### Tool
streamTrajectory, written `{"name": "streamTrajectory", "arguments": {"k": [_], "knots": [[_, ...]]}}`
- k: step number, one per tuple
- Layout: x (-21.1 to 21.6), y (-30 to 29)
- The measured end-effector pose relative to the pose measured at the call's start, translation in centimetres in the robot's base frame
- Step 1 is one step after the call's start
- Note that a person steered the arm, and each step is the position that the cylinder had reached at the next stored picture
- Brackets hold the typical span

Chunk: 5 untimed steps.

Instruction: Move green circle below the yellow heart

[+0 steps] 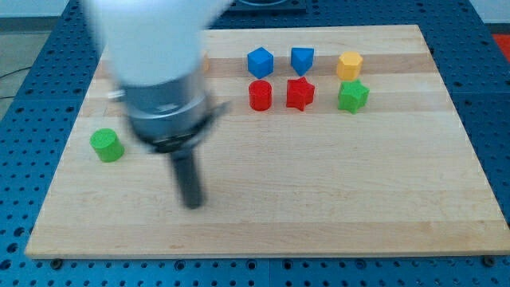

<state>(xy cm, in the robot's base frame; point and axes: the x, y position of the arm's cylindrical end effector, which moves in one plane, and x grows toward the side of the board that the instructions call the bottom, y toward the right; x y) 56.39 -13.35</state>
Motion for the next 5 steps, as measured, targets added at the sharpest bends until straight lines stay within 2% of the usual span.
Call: {"name": "streamTrajectory", "arguments": {"k": [1, 2, 3, 4, 5], "knots": [[-2.8, -7.4], [-7.7, -11.7], [-6.8, -12.4], [-8.5, -14.4], [-11.7, -13.0]]}}
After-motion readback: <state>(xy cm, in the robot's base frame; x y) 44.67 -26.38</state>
